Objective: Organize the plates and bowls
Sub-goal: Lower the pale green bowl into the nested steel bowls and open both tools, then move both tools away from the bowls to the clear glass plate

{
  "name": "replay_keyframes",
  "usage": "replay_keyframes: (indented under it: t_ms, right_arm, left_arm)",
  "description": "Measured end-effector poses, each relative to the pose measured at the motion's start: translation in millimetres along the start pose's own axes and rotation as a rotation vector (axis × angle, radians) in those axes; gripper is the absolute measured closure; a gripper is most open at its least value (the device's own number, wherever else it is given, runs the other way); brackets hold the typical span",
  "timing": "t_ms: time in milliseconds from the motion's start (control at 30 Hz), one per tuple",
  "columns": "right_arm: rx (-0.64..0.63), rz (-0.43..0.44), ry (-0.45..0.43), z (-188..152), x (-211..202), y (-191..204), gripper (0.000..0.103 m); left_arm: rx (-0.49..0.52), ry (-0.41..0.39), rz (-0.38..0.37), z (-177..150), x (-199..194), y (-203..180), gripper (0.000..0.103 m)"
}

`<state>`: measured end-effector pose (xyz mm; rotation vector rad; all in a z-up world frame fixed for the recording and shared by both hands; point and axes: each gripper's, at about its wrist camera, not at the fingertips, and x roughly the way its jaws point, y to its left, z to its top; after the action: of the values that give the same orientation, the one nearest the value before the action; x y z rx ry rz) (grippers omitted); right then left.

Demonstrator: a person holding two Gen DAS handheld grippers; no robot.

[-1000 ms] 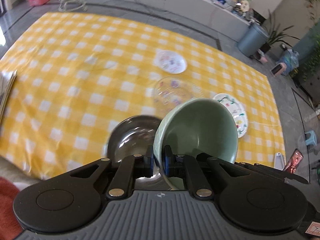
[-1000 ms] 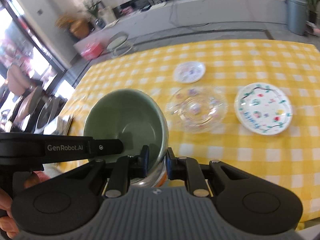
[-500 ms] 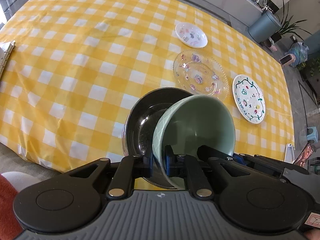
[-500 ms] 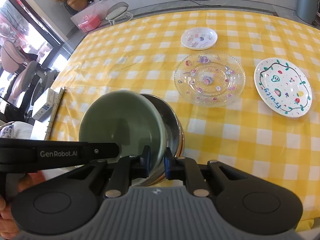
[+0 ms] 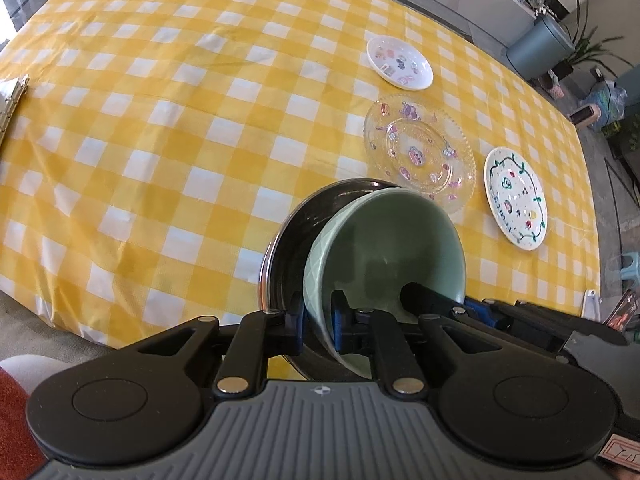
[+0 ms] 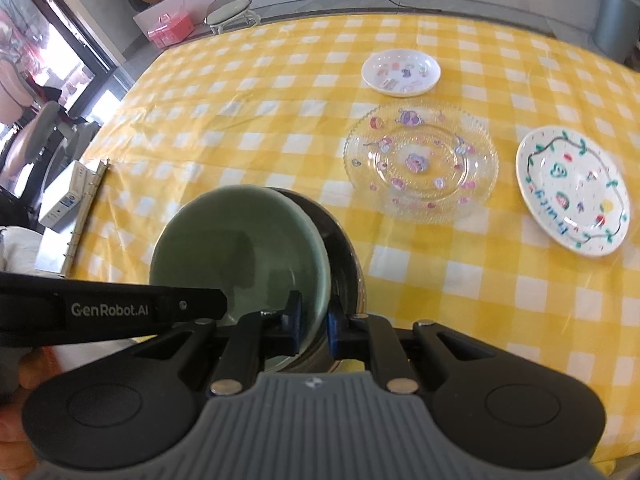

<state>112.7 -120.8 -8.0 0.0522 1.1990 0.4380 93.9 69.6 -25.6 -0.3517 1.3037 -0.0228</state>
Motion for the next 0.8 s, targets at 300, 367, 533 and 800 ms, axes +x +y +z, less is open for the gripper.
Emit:
replay_keyframes:
  t_ms: [300, 367, 533, 800]
  right_arm:
    - [-0.038, -0.045, -0.008, 2, 1, 5, 0.090]
    - [-0.034, -0.039, -0.010, 2, 1, 4, 0.089]
    - [-0.014, -0.005, -0.003, 3, 0, 2, 0.077]
    - [-0.018, 0.006, -0.048, 7, -19, 3, 0.066]
  left_arm:
    - [-0.002, 0.000, 0.019, 3, -2, 2, 0.084]
    - [0.003, 0.001, 0.024, 3, -3, 1, 0.084]
    - [0.012, -0.013, 0.031, 4, -6, -1, 0.083]
    - [0.024, -0.066, 0.040, 8, -23, -2, 0.074]
